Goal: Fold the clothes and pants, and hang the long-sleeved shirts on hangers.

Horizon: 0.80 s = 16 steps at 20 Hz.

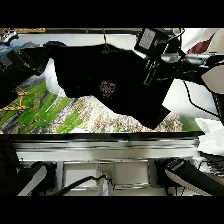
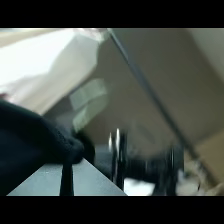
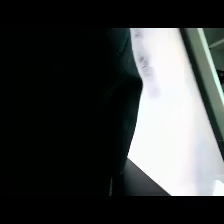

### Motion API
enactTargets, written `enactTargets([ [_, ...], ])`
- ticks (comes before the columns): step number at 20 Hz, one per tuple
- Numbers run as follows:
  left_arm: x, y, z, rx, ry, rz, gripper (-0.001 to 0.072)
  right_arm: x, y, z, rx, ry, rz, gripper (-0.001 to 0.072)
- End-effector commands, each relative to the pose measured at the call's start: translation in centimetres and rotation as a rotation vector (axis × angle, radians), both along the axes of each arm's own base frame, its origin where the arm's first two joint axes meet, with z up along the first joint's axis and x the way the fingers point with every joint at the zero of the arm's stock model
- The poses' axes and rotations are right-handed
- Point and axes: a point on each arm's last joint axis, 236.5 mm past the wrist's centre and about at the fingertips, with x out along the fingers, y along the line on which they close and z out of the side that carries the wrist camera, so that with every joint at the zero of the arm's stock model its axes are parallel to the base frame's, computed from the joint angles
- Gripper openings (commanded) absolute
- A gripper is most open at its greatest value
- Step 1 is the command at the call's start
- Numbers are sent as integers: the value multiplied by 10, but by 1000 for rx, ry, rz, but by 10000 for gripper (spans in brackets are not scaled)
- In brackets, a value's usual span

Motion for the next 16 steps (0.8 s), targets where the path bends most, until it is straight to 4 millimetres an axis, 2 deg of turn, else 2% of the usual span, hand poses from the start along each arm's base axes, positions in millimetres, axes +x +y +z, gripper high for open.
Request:
enactTargets([
  [1,-38,-33,-23,235,-55,-93,14,16,5,32,170,-68,-92,16],
  [2,-41,-40,-33,273,-49,-116,26,16,5,41,212,-81,-109,16],
  [3,-44,-47,-40,295,-44,-140,190,16,5,48,241,-89,-121,16],
  [4,-46,-53,-44,303,-38,-160,503,15,4,53,258,-93,-132,16],
  [5,-47,-59,-47,302,-31,-181,720,15,1,57,263,-99,-145,16],
  [7,-54,-72,-51,305,-27,-223,720,19,-13,63,263,-125,-205,16],
  [10,-67,-88,-55,321,-35,-278,720,31,-54,73,201,-208,-354,17],
  [12,-73,-94,-67,377,-37,-305,718,34,-86,85,191,-261,-458,17],
  [13,-77,-97,-75,413,-40,-319,715,35,-106,91,230,-271,-532,17],
  [15,-86,-103,-81,453,-52,-346,656,34,-164,104,349,-299,-743,17],
  [16,-90,-107,-80,461,-63,-354,656,31,-193,112,406,-326,-839,17],
])
